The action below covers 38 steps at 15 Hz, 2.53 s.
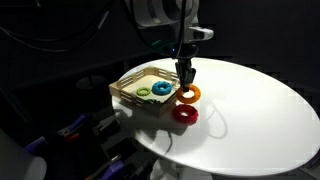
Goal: Remove the orange ring from the box
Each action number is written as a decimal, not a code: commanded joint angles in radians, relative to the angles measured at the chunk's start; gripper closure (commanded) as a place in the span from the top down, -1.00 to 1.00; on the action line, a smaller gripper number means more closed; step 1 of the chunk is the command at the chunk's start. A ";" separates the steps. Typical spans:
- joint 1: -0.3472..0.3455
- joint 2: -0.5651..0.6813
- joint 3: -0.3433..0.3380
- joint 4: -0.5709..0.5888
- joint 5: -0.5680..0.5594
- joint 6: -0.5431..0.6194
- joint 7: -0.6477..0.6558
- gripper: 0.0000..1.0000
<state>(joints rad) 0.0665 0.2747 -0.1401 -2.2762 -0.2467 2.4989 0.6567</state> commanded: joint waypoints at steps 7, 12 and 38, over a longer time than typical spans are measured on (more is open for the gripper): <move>0.003 -0.012 -0.002 0.015 0.001 -0.014 -0.008 1.00; -0.011 -0.037 0.020 0.007 0.040 -0.027 -0.075 1.00; -0.036 -0.326 0.099 -0.014 0.193 -0.383 -0.308 1.00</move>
<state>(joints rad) 0.0466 0.0195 -0.0611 -2.2694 -0.0424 2.1435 0.3313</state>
